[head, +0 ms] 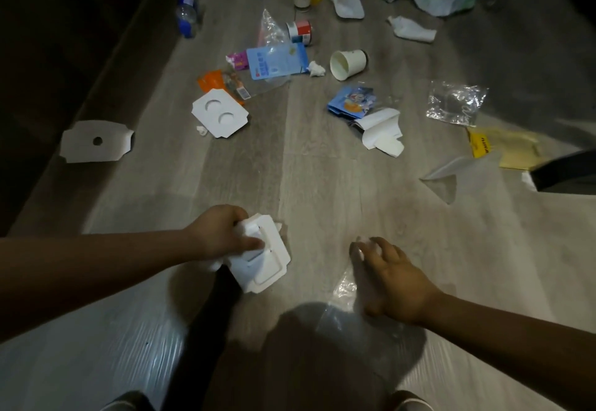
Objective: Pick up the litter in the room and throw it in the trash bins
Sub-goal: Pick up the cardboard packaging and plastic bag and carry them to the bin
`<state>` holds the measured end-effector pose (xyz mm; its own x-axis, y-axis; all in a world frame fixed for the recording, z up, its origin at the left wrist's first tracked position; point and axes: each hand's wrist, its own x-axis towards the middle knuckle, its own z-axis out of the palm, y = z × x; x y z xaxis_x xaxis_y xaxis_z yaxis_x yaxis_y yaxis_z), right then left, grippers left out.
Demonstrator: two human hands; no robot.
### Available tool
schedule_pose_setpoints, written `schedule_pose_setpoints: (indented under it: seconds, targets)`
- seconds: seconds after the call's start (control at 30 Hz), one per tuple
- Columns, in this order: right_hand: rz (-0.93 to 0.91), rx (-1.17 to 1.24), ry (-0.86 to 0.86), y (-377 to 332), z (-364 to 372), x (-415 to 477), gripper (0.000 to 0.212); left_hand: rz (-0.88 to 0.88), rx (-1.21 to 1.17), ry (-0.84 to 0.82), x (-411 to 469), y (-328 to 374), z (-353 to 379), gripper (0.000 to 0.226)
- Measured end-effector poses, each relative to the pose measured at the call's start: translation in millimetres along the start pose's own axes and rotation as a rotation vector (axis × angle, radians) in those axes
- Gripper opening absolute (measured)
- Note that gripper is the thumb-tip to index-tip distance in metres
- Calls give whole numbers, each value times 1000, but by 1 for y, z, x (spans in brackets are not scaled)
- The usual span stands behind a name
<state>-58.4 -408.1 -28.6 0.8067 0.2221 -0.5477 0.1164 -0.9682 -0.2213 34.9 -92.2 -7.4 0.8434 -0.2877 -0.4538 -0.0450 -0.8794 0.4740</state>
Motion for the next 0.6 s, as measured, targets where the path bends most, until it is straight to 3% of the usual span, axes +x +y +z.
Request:
schedule_pose_setpoints:
  seconds: [0.2,0.43,0.6]
  targets:
    - [52,-75,98,12,9,15,95,-5,-49,-23,15,30,-3,41]
    - [116,271,295,47,-17,35,14,66,-104,-31,44,48,0,26]
    - [255,137,523,97,-57,45,19,112,-206,8,74,57,6,23]
